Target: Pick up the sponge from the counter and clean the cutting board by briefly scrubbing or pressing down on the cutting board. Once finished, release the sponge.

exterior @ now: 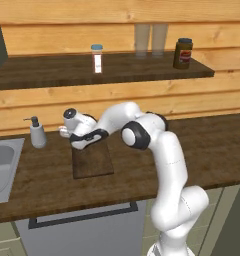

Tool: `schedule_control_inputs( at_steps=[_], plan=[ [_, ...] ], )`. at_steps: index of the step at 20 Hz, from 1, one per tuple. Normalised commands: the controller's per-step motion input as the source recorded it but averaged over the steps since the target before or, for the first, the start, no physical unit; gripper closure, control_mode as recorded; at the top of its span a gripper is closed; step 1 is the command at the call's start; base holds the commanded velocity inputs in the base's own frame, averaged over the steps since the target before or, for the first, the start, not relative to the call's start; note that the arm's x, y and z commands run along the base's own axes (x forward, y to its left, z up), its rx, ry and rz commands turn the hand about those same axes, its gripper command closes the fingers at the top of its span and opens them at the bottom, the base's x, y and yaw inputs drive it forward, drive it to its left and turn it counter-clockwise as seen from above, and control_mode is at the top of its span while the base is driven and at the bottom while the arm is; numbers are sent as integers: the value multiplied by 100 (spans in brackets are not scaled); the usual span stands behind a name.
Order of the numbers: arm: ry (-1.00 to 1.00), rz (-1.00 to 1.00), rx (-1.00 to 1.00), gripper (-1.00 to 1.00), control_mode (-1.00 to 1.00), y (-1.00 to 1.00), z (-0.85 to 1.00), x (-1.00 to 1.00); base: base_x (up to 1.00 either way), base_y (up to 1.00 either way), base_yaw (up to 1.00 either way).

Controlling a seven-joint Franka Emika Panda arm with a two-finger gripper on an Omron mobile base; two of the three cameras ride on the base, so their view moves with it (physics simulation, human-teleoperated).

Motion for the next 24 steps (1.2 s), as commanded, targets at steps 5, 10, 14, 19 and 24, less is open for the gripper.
schedule_control_inputs(
  at_steps=[5,10,14,19,24],
  plan=[
    [0,-7,0,100,-100,-46,-20,1,0,0,0],
    [0,-7,1,100,-100,-52,-22,0,0,0,0],
    [0,-6,1,100,-100,-56,-14,0,0,0,0],
    [1,-6,3,100,-100,-61,-8,0,0,0,0],
    [6,-3,4,100,-100,-64,-10,0,0,0,0]
  ],
)
